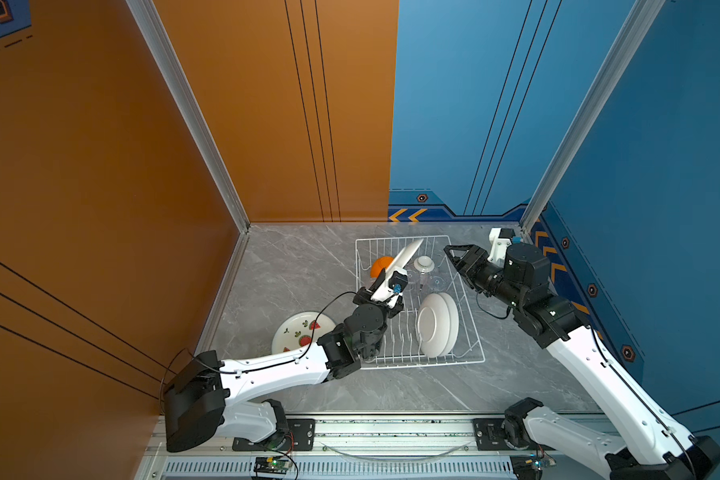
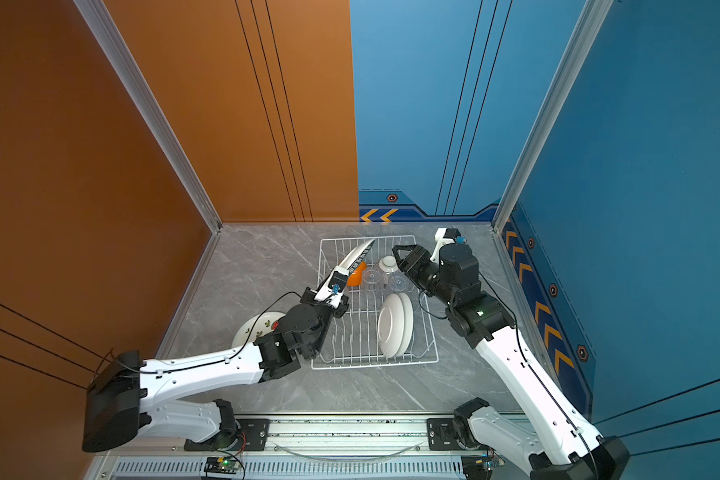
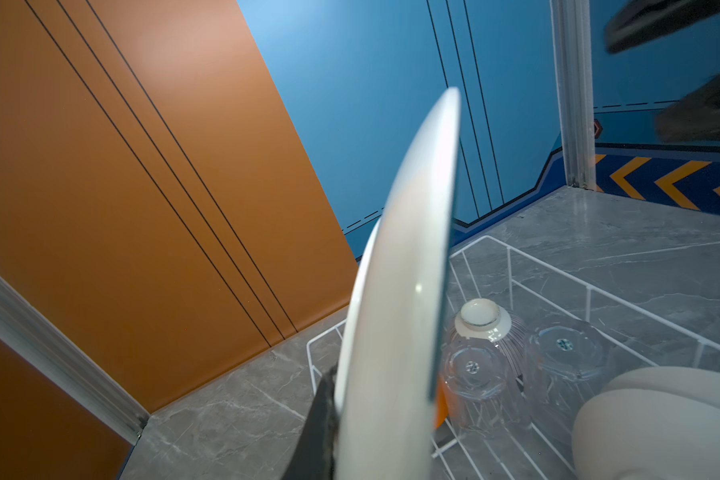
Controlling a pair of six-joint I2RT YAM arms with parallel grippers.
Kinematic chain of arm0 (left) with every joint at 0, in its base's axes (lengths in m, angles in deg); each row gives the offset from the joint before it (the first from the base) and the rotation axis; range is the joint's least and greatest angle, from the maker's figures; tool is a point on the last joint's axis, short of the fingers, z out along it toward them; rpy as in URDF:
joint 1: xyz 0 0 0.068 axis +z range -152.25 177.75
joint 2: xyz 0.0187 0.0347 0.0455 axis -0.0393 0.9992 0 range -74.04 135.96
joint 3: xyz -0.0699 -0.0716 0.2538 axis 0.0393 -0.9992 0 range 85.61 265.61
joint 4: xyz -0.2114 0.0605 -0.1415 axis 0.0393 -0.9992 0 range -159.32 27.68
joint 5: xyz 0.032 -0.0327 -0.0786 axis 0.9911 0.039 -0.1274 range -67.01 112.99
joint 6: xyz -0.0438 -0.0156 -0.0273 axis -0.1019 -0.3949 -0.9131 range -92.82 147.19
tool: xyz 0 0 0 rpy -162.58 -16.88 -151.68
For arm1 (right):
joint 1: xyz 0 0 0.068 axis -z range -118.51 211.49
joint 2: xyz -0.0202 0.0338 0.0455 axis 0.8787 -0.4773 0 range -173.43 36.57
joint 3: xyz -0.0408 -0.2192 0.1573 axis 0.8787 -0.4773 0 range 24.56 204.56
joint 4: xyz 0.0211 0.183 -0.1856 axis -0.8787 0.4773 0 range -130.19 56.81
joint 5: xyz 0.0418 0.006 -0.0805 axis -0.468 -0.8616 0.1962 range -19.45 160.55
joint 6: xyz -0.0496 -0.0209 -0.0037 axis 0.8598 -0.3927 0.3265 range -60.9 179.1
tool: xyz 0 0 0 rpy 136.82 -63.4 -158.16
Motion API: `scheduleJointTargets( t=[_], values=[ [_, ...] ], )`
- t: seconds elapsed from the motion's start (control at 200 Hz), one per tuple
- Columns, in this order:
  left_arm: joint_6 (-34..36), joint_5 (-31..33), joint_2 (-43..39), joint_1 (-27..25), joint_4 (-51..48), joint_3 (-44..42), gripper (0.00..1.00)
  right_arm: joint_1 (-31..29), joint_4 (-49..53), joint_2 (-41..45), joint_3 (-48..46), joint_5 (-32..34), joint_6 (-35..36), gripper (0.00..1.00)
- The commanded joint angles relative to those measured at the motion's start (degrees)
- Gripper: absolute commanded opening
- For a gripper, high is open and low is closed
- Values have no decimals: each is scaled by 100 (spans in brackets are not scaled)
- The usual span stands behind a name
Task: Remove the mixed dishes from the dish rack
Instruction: 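Carry the green-rimmed plate out of the rack with the left gripper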
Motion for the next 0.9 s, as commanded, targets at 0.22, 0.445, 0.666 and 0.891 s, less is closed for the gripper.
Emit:
scheduleJointTargets(
  t=[0.22, 0.445, 0.666, 0.891],
  values=[
    [-4019, -420, -2942, 1960, -4810, 60, 0, 124, 703, 470, -321, 371, 1349, 52],
    [-5738, -2219, -4153, 3650, -6941, -196, 0, 100, 729, 477, -516, 321, 1728, 53],
    [-6790, -3834, -4628, 4471, -7492, -747, 0, 11, 809, 320, -716, 38, 2068, 52],
    [-7291, -4583, -4968, 4966, -7490, -1399, 0, -71, 975, 429, -889, 24, 2249, 53]
  ],
)
